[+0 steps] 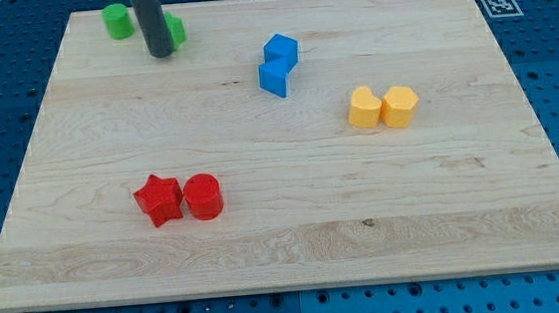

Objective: Move the green star close to the green circle

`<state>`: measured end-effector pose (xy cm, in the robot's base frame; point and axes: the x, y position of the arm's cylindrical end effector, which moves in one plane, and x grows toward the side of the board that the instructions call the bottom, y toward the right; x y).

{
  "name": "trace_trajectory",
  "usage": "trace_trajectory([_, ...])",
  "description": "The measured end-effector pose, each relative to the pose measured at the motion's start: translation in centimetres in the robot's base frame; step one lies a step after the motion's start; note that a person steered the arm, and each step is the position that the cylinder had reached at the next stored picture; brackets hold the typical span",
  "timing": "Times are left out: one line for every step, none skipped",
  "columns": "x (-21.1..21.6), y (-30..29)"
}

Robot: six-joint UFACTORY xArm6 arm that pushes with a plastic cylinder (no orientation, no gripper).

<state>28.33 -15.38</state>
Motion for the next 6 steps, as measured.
trace_trajectory([-1.1, 0.0])
trace_trajectory([-1.2, 0.1])
trace_trajectory([-0.8, 1.4])
trace_trajectory([-0.4, 3.4])
trace_trajectory([-3.0, 3.5])
trace_trajectory([-5.1, 2.4])
